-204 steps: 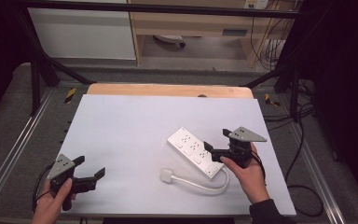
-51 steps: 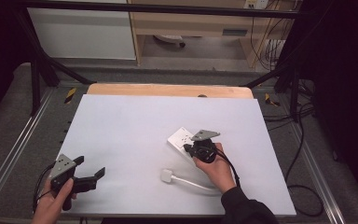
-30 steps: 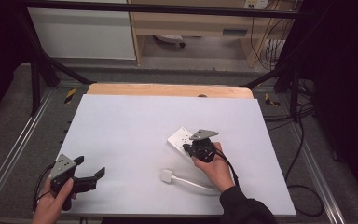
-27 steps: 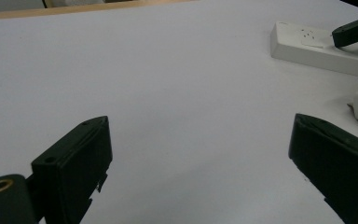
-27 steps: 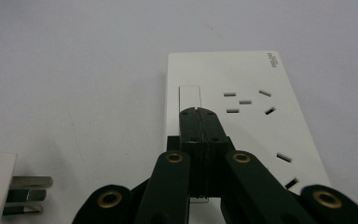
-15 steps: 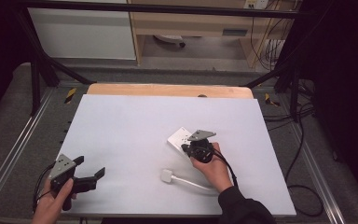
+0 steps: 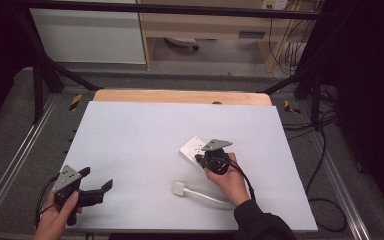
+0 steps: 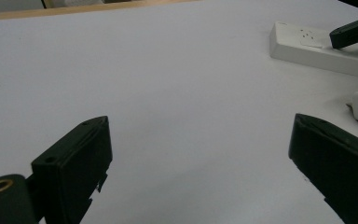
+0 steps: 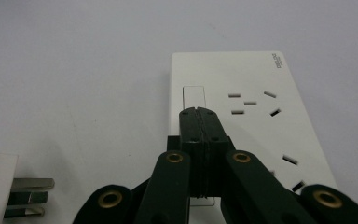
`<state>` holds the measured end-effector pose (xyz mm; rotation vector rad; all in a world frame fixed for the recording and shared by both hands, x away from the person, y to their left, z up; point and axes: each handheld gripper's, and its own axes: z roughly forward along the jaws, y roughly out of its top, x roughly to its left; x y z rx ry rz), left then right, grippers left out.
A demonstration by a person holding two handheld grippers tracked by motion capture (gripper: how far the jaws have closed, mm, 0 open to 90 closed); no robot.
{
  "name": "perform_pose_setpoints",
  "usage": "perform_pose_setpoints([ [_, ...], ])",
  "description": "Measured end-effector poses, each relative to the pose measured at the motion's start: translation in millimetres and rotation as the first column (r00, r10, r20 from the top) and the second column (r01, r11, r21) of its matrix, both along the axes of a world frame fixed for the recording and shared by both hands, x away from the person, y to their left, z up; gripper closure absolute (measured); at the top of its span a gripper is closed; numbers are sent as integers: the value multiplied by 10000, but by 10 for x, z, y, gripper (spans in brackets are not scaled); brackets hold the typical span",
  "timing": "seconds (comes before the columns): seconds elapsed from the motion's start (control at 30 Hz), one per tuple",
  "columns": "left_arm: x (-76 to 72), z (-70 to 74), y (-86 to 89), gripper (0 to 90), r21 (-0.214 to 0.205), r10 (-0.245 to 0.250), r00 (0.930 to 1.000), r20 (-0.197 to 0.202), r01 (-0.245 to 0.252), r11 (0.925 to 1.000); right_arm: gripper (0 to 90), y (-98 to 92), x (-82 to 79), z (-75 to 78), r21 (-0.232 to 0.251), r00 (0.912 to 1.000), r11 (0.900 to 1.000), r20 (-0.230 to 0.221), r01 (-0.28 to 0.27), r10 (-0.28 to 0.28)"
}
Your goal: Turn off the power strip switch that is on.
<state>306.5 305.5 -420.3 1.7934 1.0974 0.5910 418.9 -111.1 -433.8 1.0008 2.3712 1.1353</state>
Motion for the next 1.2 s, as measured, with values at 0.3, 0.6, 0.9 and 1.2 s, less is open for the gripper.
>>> perform_pose_setpoints([
  [0.3, 3, -5, 0, 59, -9, 12, 10000, -47, -12, 10000, 900, 5, 15, -14, 9, 10000, 10000, -65, -62, 62],
  [0.6, 2, -6, -4, 59, -42, 13, 10000, -26, -13, 10000, 900, -15, 36, -17, 217, 9994, 9997, -328, 60, -53],
  [0.9, 3, -5, -3, 59, -15, -1, 10000, -11, 1, 10000, 900, -4, 7, -4, 366, 9993, 9993, -361, -41, 54],
  [1.2, 3, -5, -4, 59, 2, -10, 10000, -17, 10, 10000, 900, -25, -9, 36, 414, 9998, 9991, -192, 14, -6],
])
